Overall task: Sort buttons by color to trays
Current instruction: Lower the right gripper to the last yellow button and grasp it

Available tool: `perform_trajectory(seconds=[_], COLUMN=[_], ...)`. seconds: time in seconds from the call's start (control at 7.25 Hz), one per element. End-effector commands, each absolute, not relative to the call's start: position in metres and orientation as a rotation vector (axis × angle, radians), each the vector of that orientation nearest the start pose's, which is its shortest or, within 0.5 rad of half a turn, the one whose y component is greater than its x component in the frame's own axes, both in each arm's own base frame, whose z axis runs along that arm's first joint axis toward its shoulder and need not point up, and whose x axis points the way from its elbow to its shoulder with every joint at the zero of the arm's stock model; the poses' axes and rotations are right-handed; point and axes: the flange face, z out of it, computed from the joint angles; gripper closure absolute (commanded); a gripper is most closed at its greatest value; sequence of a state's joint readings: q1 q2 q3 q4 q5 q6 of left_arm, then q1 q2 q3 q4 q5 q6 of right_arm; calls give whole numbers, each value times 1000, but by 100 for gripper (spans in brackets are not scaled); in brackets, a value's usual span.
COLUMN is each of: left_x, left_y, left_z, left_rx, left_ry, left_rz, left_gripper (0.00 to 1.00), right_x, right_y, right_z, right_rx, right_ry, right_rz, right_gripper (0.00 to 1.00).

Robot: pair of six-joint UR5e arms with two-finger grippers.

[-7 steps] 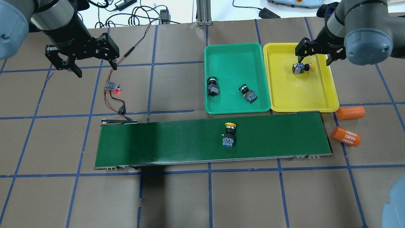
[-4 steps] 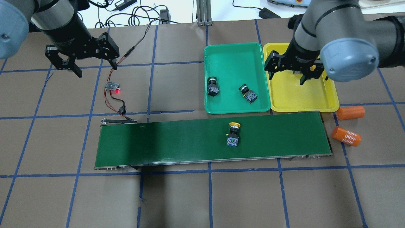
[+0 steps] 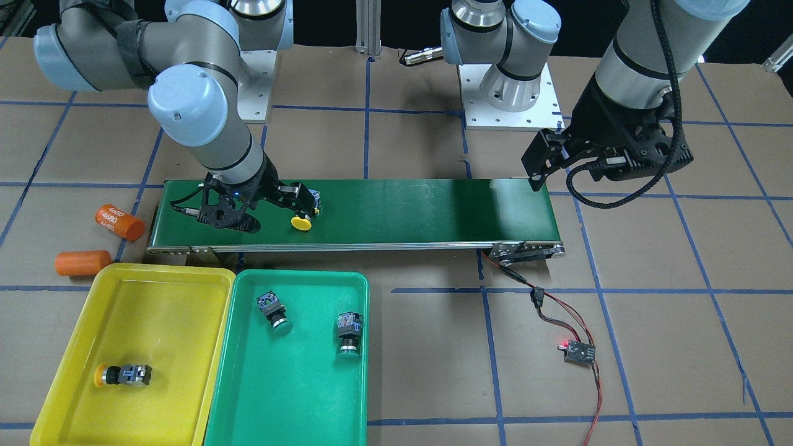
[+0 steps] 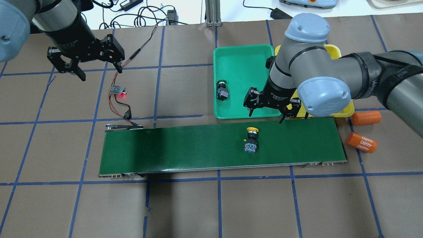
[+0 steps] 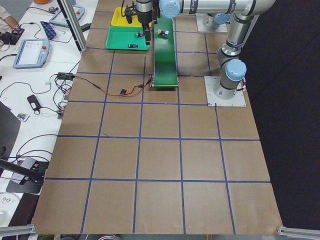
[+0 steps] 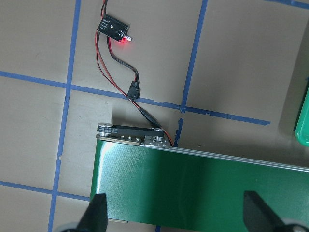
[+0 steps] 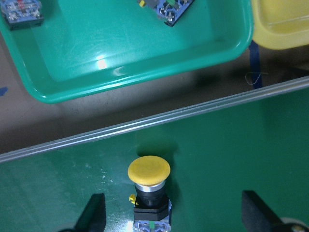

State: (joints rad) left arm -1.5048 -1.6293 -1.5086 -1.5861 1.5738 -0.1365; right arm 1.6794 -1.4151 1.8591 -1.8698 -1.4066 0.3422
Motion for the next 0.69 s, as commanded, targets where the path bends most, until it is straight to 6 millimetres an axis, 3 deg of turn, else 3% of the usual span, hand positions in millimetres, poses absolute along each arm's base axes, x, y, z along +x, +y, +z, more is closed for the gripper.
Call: perform_trajectory(seconds=[0.0, 0.55], left_x=[-99, -99], left_y=[-524, -525], left_z=[487, 487], left_rx=[-317, -317], left_ry=[3123, 3124], left_rz=[19, 17], left_gripper=[0, 0], right_x=[205, 203], right_y=[-477, -461], right_z=[278, 235], right_rx=[368, 383], right_ry=[2972, 2971], right_rz=[351, 493], right_gripper=[0, 1])
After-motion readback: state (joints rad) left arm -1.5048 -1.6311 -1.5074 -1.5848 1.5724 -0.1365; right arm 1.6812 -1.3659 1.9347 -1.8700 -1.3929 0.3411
